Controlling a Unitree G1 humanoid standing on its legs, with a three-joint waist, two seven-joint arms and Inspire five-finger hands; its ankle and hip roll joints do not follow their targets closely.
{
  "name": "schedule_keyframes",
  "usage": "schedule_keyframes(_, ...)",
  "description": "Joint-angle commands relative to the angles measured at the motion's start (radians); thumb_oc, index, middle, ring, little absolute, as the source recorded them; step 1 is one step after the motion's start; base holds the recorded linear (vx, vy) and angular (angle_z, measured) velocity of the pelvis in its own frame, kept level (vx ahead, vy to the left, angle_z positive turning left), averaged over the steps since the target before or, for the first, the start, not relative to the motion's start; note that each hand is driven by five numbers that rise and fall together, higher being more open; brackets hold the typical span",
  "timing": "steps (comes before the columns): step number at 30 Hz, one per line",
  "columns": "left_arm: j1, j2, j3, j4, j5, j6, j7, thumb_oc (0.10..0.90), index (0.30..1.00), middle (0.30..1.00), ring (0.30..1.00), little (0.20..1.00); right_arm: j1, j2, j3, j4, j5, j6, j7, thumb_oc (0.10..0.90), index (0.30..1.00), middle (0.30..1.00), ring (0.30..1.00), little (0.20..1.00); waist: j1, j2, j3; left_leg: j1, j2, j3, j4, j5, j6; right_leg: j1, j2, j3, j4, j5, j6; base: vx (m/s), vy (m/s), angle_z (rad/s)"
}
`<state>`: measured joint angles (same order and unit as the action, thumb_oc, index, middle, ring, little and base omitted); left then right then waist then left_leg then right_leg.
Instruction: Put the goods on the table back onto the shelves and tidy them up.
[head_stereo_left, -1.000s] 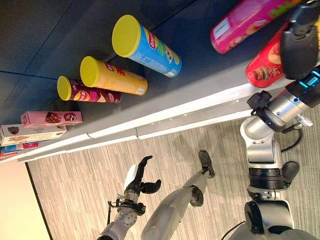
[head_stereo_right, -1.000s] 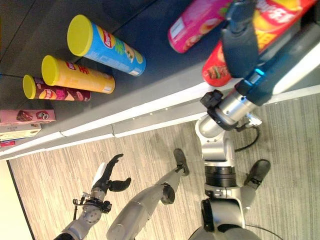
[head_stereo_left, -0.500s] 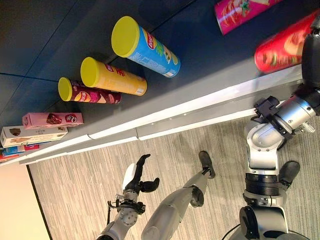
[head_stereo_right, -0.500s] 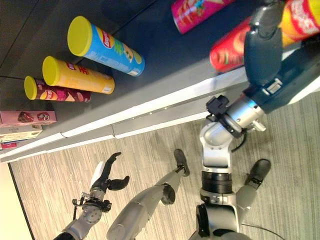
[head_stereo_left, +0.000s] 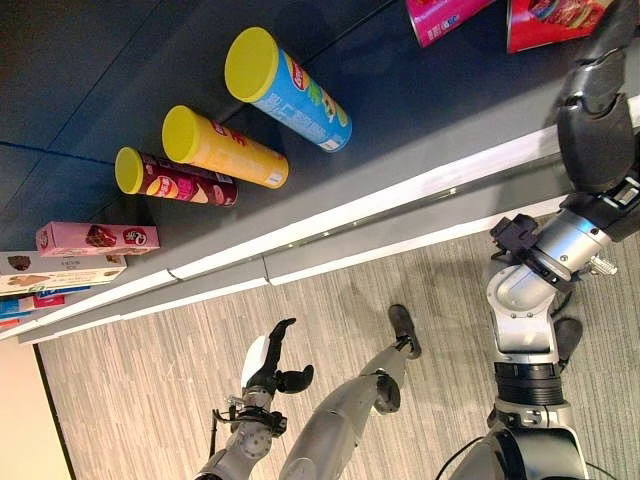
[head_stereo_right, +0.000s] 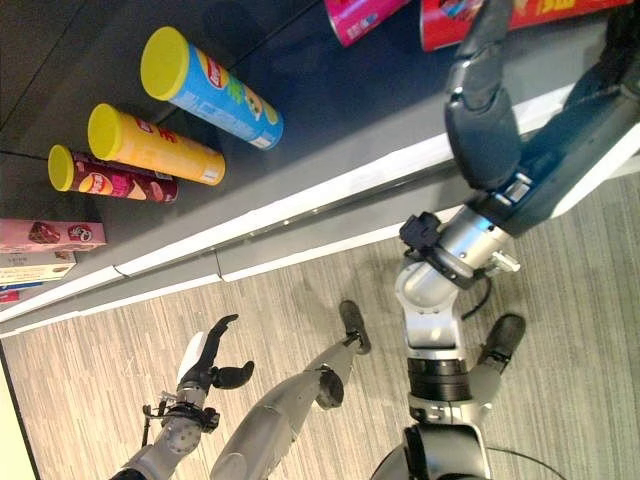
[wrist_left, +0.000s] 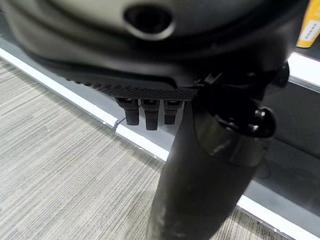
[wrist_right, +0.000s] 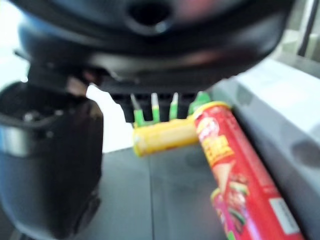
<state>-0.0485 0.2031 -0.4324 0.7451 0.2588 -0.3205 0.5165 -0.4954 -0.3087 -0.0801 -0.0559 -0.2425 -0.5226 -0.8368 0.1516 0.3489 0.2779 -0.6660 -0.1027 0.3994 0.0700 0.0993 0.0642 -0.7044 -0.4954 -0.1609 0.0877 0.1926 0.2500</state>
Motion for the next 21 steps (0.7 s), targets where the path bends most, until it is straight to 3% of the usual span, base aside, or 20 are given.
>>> schedule_keyframes(1, 0.060, 0.054, 0.001, 0.017, 0.025, -0.004, 0.072, 0.800, 0.900, 0.900, 0.900, 0.900, 0.014, -0.051, 0.037, -0.129, -0.150, -0.091, -0.005, 0.800, 0.900, 0.900, 0.900, 0.900, 0.043, -0.023, -0.111, -0.061, 0.041, -0.034, 0.110, -0.138, -0.075, 0.009, -0.054, -0.033, 0.017, 0.056, 0.007, -0.01, -0.042, 0.03)
schedule_keyframes(4, 0.066, 0.051, -0.009, 0.044, 0.059, 0.002, 0.077, 0.800, 0.900, 0.900, 0.900, 0.900, 0.060, -0.096, 0.081, -0.082, -0.226, -0.054, -0.027, 0.800, 0.900, 0.900, 0.900, 0.900, 0.047, -0.049, -0.132, -0.026, 0.042, -0.051, 0.103, -0.135, -0.077, 0.056, -0.051, -0.053, 0.014, 0.054, 0.007, -0.01, -0.060, 0.04)
schedule_keyframes(5, 0.068, 0.050, -0.010, 0.046, 0.061, 0.002, 0.079, 0.800, 0.900, 0.900, 0.900, 0.900, 0.061, -0.097, 0.084, -0.079, -0.231, -0.054, -0.033, 0.800, 0.900, 0.900, 0.900, 0.900, 0.045, -0.047, -0.132, -0.023, 0.042, -0.053, 0.101, -0.134, -0.077, 0.062, -0.051, -0.057, 0.012, 0.054, 0.007, -0.01, -0.086, 0.14)
schedule_keyframes(6, 0.070, 0.047, -0.012, 0.065, 0.078, 0.010, 0.082, 0.800, 0.900, 0.900, 0.900, 0.900, 0.100, -0.127, 0.125, -0.046, -0.275, -0.036, -0.044, 0.800, 0.900, 0.900, 0.900, 0.900, 0.047, -0.071, -0.143, -0.001, 0.044, -0.061, 0.103, -0.135, -0.076, 0.090, -0.048, -0.068, 0.014, 0.052, 0.007, 0.00, -0.096, 0.08)
schedule_keyframes(13, 0.105, 0.021, -0.037, 0.129, 0.141, 0.033, 0.084, 0.800, 0.900, 0.900, 0.900, 0.900, 0.285, -0.191, 0.278, 0.156, -0.394, 0.025, -0.131, 0.800, 0.900, 0.900, 0.900, 0.900, 0.018, -0.159, -0.180, 0.181, 0.045, -0.121, 0.061, -0.127, -0.084, 0.309, -0.015, -0.158, -0.010, 0.050, 0.009, 0.03, -0.127, 0.15)
schedule_keyframes(15, 0.119, 0.013, -0.034, 0.162, 0.147, 0.041, 0.073, 0.800, 0.900, 0.900, 0.900, 0.900, 0.382, -0.173, 0.295, 0.253, -0.367, 0.022, -0.141, 0.800, 0.900, 0.900, 0.900, 0.900, -0.016, -0.199, -0.189, 0.274, 0.061, -0.133, 0.027, -0.116, -0.090, 0.402, 0.009, -0.189, -0.023, 0.041, 0.008, 0.09, -0.155, 0.21)
schedule_keyframes(18, 0.130, 0.004, -0.026, 0.200, 0.146, 0.042, 0.063, 0.800, 0.900, 0.900, 0.900, 0.900, 0.439, -0.155, 0.311, 0.328, -0.333, 0.008, -0.128, 0.800, 0.900, 0.900, 0.900, 0.900, -0.040, -0.220, -0.190, 0.337, 0.075, -0.142, 0.003, -0.107, -0.095, 0.463, 0.024, -0.206, -0.036, 0.033, 0.006, 0.06, -0.109, 0.11)
schedule_keyframes(21, 0.141, -0.035, 0.016, 0.346, 0.124, 0.045, 0.023, 0.800, 0.900, 0.900, 0.900, 0.900, 0.569, -0.087, 0.343, 0.572, -0.208, -0.011, -0.040, 0.800, 0.900, 0.900, 0.900, 0.900, -0.103, -0.264, -0.218, 0.458, 0.106, -0.115, -0.062, -0.068, -0.102, 0.542, 0.067, -0.226, -0.062, 0.021, -0.014, 0.04, -0.091, -0.21)
